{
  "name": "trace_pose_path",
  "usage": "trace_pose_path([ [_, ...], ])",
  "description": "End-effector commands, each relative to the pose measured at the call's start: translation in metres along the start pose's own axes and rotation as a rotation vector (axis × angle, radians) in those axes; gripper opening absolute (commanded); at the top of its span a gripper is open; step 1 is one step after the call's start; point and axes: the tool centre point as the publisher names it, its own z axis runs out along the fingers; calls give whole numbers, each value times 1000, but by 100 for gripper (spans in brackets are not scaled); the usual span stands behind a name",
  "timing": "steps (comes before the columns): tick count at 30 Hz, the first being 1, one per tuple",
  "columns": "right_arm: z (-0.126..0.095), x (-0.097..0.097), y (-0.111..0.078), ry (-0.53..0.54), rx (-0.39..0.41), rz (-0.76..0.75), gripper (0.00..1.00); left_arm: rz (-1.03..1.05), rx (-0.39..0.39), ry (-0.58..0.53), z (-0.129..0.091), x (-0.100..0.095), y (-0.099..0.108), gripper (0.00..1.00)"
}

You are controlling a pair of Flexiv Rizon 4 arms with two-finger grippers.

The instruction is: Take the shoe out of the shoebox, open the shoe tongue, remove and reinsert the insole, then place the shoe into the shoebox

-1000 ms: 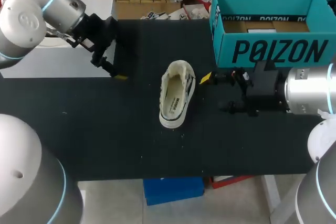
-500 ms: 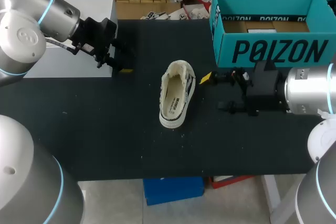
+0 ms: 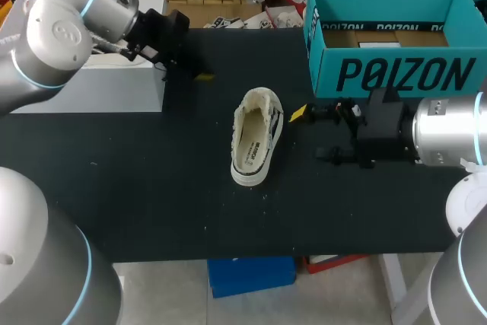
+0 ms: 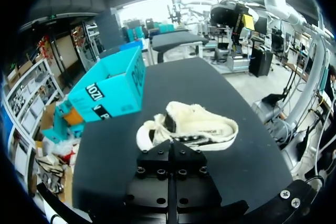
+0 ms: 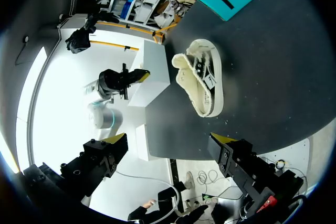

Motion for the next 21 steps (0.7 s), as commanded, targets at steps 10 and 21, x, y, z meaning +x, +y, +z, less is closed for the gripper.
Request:
trace_pose_path([
  [10, 1, 0, 0, 0, 1, 0, 100, -3, -17, 66, 48, -31, -1, 0],
  [21, 1, 0, 0, 0, 1, 0, 100, 2, -19, 97, 70, -34, -8, 0],
])
